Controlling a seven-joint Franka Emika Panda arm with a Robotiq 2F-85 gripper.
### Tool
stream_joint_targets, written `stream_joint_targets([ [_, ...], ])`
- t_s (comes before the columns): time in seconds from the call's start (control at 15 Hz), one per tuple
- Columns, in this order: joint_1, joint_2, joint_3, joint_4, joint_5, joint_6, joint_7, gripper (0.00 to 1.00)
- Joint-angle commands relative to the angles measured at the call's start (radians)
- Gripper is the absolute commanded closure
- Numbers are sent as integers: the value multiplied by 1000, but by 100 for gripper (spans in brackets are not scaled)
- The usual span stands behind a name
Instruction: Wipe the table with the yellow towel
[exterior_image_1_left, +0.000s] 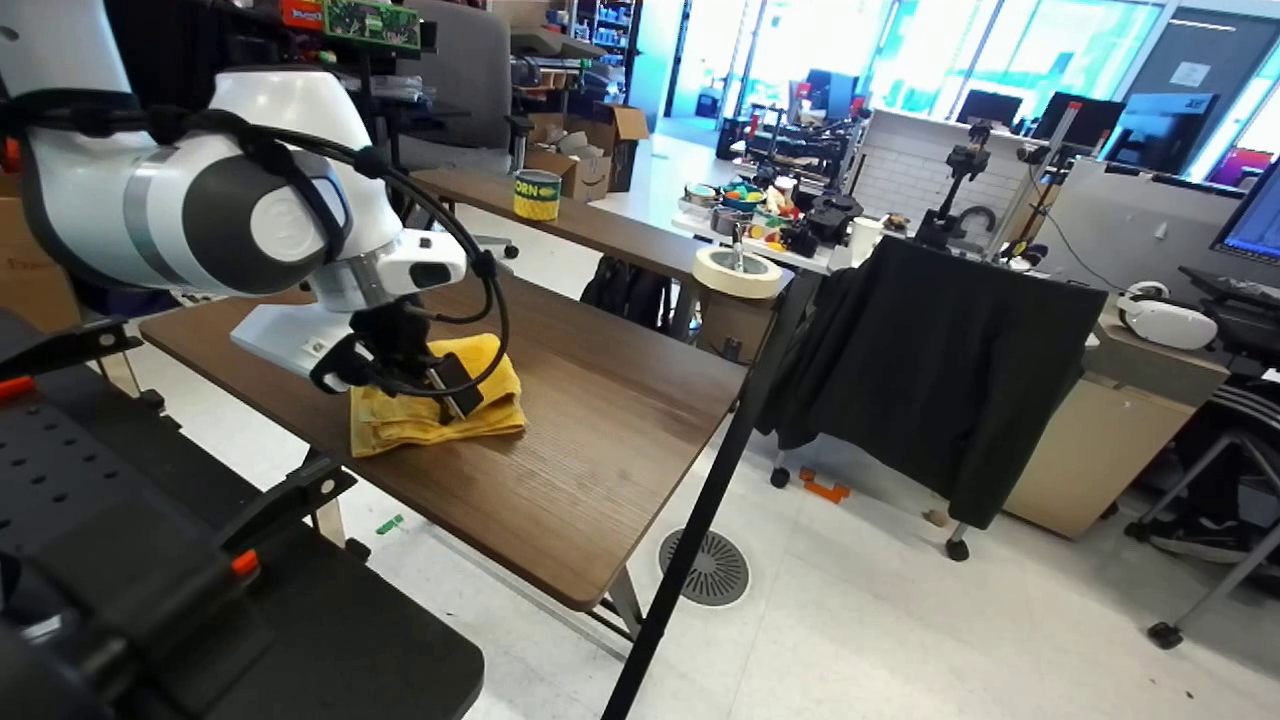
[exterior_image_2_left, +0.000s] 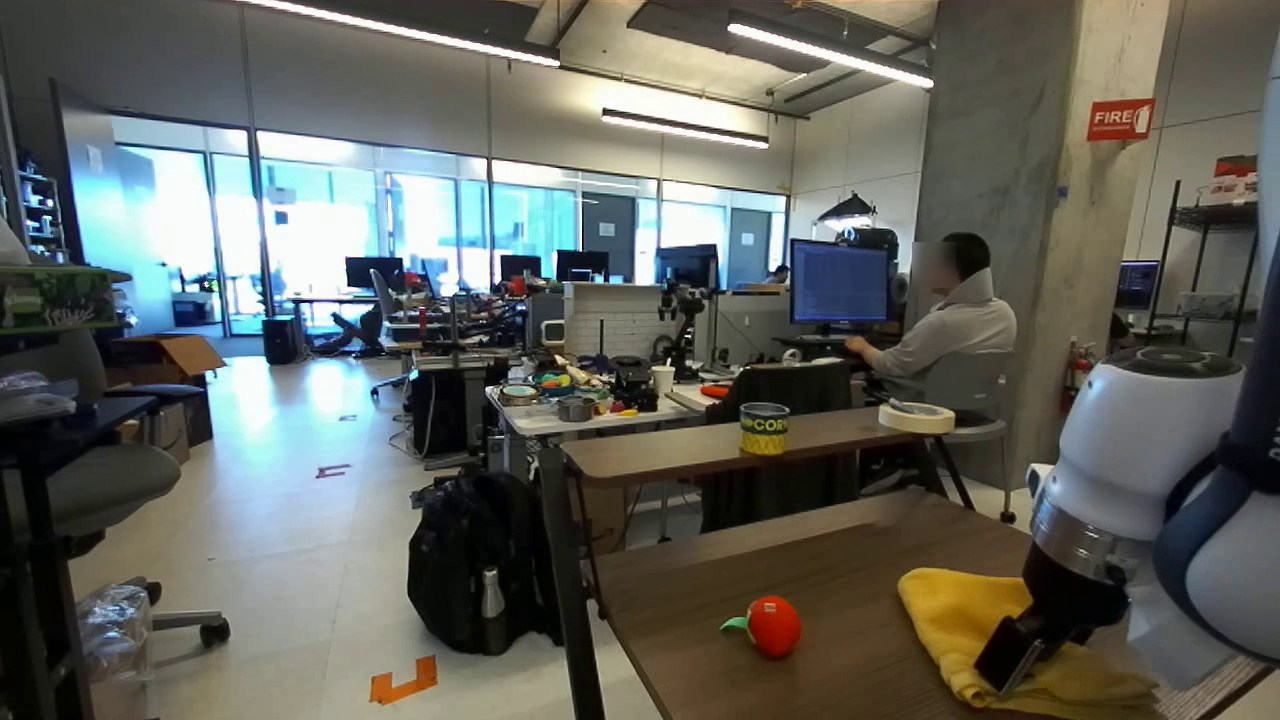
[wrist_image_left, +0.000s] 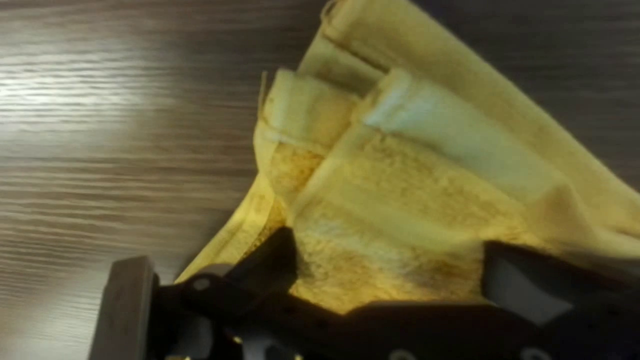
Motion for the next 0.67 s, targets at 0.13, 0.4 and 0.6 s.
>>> stream_joint_targets([
  [0.13,-88,-115,118,36,58,-153,-111,0],
  [0.4,-168,-328,144,-6,31,-338,-183,0],
  [0.6,-179,-303,142,35,25,-316,-169,0],
])
